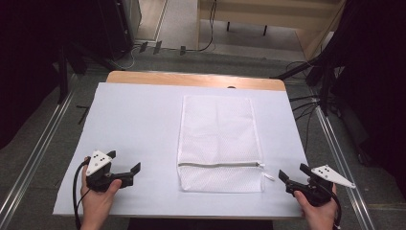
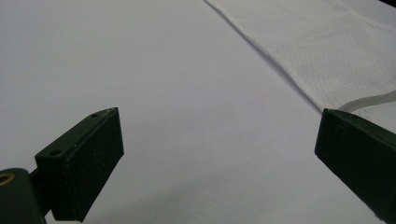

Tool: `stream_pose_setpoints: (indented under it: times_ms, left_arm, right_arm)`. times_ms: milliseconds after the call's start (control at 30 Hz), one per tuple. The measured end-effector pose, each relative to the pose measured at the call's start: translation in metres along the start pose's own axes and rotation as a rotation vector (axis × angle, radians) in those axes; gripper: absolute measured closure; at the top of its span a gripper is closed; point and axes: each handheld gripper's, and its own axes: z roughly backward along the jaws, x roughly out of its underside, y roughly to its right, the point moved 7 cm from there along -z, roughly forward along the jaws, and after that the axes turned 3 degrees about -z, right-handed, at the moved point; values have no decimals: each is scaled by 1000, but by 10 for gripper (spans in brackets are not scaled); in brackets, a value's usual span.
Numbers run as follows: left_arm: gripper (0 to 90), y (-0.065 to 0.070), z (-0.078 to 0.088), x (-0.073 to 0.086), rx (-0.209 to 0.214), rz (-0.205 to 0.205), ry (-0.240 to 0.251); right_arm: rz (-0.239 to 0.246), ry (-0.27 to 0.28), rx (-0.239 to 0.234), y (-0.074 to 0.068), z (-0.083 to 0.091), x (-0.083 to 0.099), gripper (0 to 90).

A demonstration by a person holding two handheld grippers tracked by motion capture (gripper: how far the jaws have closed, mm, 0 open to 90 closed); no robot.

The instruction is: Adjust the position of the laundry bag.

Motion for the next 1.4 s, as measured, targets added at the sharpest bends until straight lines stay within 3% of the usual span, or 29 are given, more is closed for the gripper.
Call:
stream_pose_setpoints:
  times_ms: [33,100,133,233,367,467,500,533,700,800,1000,1133,1233,1400]
  left_arm:
    - [16,0,0,0,0,0,0]
    - [17,5,-2,-3,35,46,4]
    - [29,7,-3,-5,32,53,4]
    - [120,15,-8,-11,-16,47,-2]
    - [142,28,-19,-18,-10,18,-9]
    - [162,32,-25,-20,-26,32,-15]
    - [162,34,-29,-21,-42,39,-27]
    - [223,39,-36,-24,-56,36,-53]
    - [303,46,-51,-31,-50,46,-77]
    - [354,57,-71,-38,-56,33,-101]
    - [398,74,-96,-43,-26,9,-132]
    - [400,79,-120,-42,-30,52,-180]
    - [420,81,-127,-43,-41,47,-189]
    - [440,92,-136,-41,-23,46,-233]
  right_arm:
    - [2,-2,7,0,0,0,117]
    - [9,-1,8,0,0,0,121]
    - [5,1,4,0,1,0,138]
    - [7,12,-5,0,1,-4,142]
    - [20,18,-3,-4,1,-6,150]
    - [16,22,4,-7,1,-4,163]
    - [16,22,4,-7,1,-4,163]
    - [11,44,16,-9,4,-4,187]
    - [16,77,12,-11,7,-7,237]
    - [18,73,-7,-12,7,-6,264]
    - [12,60,-52,-12,3,-4,296]
    - [29,49,-46,-15,-1,-3,296]
    - [44,42,-46,-20,-2,-2,295]
    - [74,28,-28,-24,-3,0,294]
